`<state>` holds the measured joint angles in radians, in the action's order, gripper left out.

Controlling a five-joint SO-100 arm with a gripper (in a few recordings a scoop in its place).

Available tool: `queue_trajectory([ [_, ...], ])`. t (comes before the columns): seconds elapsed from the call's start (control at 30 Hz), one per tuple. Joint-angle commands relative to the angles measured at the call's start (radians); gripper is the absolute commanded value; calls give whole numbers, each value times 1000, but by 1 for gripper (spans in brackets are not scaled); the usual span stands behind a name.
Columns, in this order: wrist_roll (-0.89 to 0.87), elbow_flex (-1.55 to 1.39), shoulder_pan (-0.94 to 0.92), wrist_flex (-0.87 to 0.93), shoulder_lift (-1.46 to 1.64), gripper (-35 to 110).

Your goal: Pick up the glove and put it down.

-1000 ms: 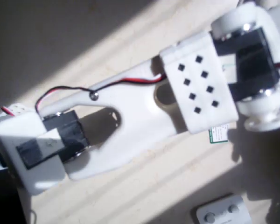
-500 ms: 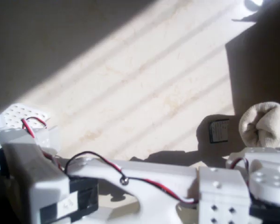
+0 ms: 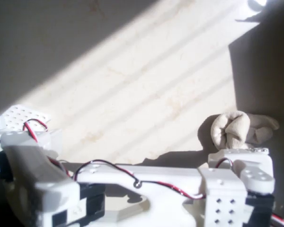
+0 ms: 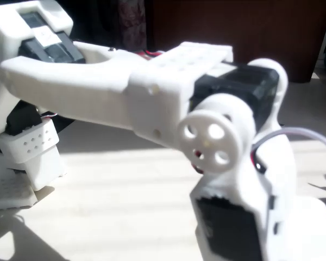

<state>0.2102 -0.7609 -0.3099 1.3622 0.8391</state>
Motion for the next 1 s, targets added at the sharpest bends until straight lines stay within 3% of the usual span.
queue_trajectory([
  [0.0, 8, 0, -12, -11, -15, 0],
  [0.37, 9, 12, -6, 2, -18, 1],
  [0.73, 43, 0, 0, 6, 23, 24],
  [0.97, 43, 5, 0, 43, 103, 25],
])
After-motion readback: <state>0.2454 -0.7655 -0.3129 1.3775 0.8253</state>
